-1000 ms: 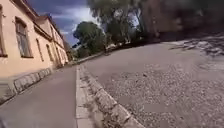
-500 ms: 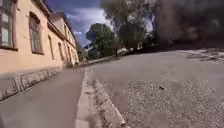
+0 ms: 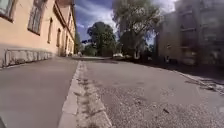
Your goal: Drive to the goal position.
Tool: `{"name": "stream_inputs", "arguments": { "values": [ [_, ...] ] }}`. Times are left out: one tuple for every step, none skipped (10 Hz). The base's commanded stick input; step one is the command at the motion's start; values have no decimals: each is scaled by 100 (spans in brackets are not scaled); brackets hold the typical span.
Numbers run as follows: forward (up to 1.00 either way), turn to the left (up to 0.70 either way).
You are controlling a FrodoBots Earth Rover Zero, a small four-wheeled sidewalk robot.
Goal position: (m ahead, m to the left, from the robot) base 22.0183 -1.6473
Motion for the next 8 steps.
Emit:
{"name": "stream_inputs", "arguments": {
  "values": [
    [70,5],
    [70,5],
    [70,3],
    [70,-13],
    [70,-30],
    [70,-30],
    [70,-30],
    [70,-30]
  ]
}}
